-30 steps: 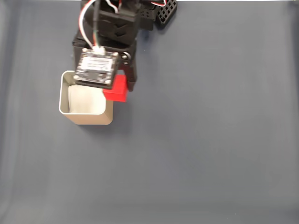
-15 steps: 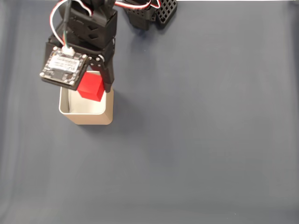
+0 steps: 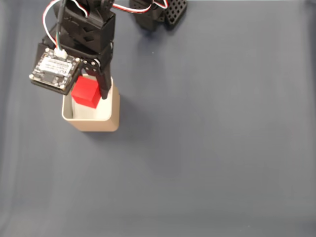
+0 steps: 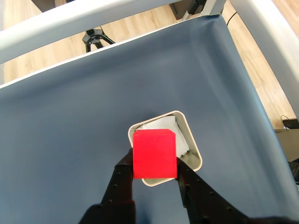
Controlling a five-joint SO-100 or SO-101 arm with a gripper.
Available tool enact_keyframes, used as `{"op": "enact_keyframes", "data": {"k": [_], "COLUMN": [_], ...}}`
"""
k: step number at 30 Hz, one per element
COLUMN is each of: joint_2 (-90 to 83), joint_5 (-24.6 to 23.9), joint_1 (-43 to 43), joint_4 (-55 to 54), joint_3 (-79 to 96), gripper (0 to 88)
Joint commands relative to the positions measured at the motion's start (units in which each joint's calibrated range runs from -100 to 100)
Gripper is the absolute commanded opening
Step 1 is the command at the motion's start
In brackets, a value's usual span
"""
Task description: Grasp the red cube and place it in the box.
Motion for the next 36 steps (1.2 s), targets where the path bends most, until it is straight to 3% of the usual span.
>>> {"op": "enact_keyframes", "data": {"k": [1, 27, 36], "joint_2": [-0.1, -2.87, -2.35], "joint_5": [0.39, 1.71, -0.54], "joint_1": [0.94, 2.43, 2.79], "joint_4": [-1.32, -4.93, -8.38], "joint_3": [-0.72, 6.03, 6.03], "gripper": [0.2, 0.2, 20.2]}}
